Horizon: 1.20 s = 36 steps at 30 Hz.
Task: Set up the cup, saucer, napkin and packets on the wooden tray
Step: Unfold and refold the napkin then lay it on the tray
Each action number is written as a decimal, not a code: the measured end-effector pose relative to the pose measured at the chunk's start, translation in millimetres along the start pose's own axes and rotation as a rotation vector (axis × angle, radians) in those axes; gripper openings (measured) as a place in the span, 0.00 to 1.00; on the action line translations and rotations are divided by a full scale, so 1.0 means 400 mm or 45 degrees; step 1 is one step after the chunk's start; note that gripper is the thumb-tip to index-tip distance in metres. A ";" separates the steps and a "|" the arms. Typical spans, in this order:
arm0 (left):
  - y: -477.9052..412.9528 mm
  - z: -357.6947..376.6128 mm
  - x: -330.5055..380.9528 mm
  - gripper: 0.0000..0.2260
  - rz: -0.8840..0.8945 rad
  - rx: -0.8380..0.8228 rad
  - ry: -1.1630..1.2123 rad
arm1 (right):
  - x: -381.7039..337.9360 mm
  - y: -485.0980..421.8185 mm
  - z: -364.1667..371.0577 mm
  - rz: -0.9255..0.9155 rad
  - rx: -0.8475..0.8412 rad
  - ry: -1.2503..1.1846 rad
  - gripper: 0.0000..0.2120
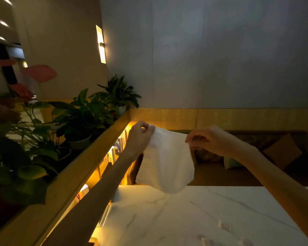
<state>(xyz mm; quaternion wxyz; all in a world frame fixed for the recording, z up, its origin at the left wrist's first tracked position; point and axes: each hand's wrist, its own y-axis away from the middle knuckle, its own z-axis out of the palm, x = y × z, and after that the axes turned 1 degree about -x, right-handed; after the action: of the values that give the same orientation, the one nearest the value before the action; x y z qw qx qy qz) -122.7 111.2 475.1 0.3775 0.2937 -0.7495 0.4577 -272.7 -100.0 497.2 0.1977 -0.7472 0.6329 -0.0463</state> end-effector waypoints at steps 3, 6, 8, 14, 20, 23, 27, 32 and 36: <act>0.019 0.045 0.033 0.09 0.017 -0.165 0.089 | -0.047 -0.043 0.005 -0.106 0.030 0.206 0.06; 0.036 0.077 0.047 0.10 0.048 -0.327 0.206 | -0.065 -0.081 -0.010 -0.181 0.130 0.223 0.05; 0.043 0.084 0.041 0.11 0.042 -0.361 0.261 | -0.067 -0.102 -0.011 -0.143 0.144 0.123 0.06; 0.041 0.065 -0.002 0.10 -0.073 -0.282 0.362 | -0.063 -0.119 0.019 -0.079 0.247 0.003 0.09; 0.036 0.066 -0.018 0.10 -0.080 -0.368 0.482 | -0.093 -0.131 0.043 -0.083 0.242 -0.159 0.09; 0.036 0.074 -0.014 0.11 -0.111 -0.353 0.564 | -0.090 -0.137 0.059 -0.106 0.316 -0.134 0.08; 0.036 0.067 -0.017 0.11 -0.134 -0.403 0.672 | -0.087 -0.136 0.075 -0.092 0.427 -0.219 0.09; 0.043 0.061 -0.016 0.11 -0.004 -0.473 0.614 | -0.094 -0.129 0.078 -0.062 0.538 -0.362 0.12; 0.039 0.046 -0.005 0.08 0.119 -0.495 0.559 | -0.096 -0.126 0.073 0.005 0.583 -0.383 0.09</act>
<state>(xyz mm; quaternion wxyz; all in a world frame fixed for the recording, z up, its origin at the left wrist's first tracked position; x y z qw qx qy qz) -139.3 101.2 460.9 0.5583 0.0752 -0.7362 0.3750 -224.2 -49.9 495.2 0.4536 -0.6801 0.5709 -0.0762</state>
